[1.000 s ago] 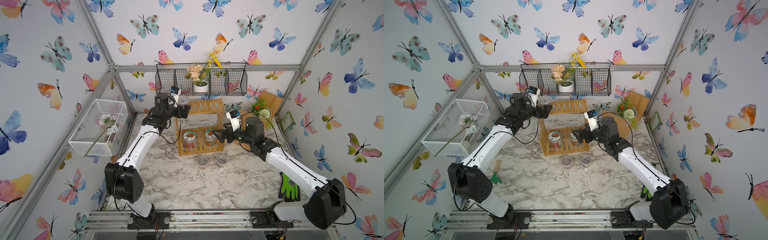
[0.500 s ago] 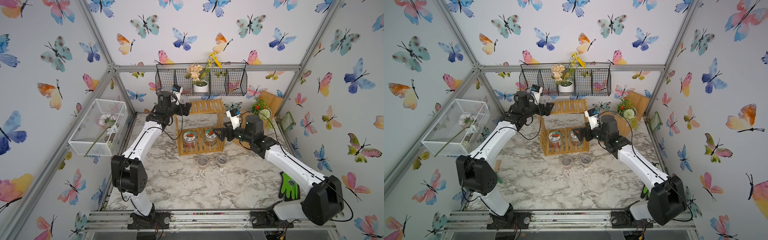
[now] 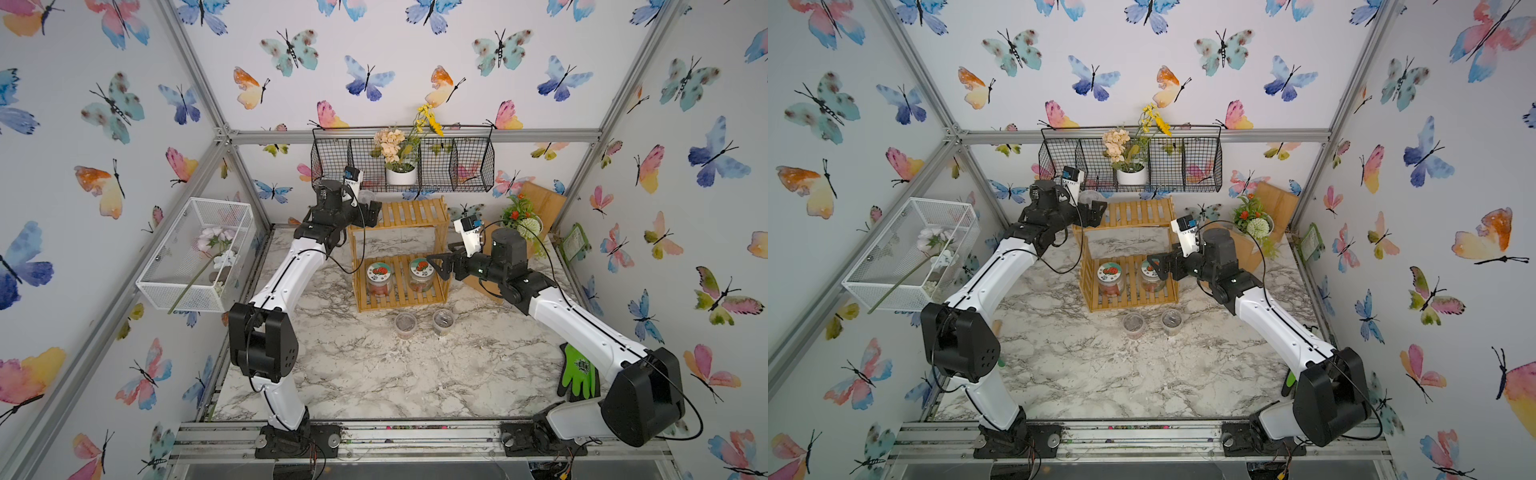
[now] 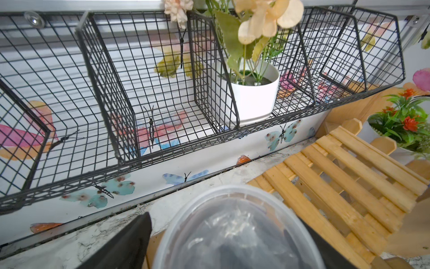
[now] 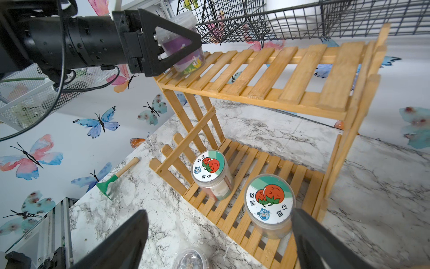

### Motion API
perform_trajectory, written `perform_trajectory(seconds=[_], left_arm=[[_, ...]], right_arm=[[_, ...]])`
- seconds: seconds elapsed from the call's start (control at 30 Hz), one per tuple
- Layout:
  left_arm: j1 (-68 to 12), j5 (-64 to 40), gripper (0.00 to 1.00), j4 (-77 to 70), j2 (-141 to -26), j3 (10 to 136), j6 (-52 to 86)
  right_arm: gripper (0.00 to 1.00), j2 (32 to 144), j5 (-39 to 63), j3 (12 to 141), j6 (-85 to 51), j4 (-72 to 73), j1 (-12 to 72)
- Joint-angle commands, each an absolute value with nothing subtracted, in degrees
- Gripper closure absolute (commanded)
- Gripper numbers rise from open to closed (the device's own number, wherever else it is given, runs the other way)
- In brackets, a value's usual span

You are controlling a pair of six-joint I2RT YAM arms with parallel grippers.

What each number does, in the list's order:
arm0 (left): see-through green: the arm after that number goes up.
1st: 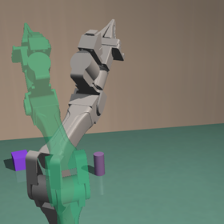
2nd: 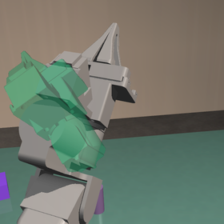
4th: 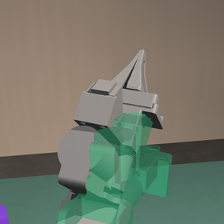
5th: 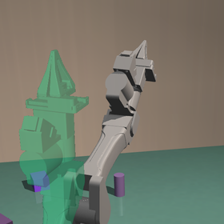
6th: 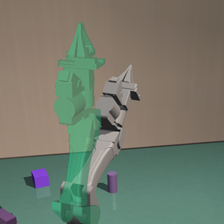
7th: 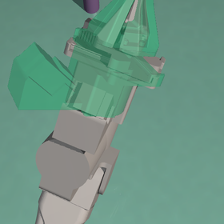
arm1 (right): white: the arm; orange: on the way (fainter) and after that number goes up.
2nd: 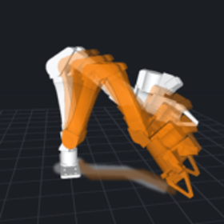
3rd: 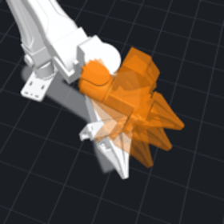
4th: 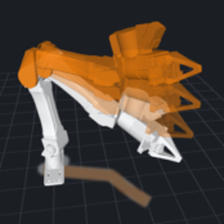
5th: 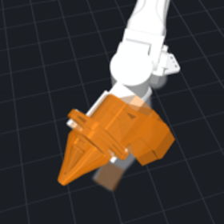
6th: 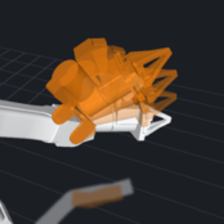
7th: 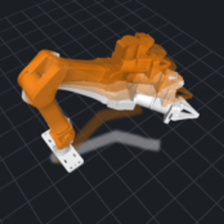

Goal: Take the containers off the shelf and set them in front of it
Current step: 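Pick up a container from the shelf.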

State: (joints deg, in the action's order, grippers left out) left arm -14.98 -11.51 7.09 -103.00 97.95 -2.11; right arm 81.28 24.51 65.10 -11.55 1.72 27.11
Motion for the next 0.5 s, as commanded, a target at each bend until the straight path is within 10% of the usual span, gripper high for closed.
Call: perform_trajectory(seconds=[0.0,0.47], left_arm=[[-14.7,-11.3,0.17,5.7,-103.3,99.1,-1.8],[-14.7,-12.7,0.30,5.0,-100.9,97.3,-2.3]], right_arm=[[0.02,81.8,26.2,66.7,-11.9,2.4,26.5],[0.02,81.8,26.9,66.3,-12.0,2.7,25.8]])
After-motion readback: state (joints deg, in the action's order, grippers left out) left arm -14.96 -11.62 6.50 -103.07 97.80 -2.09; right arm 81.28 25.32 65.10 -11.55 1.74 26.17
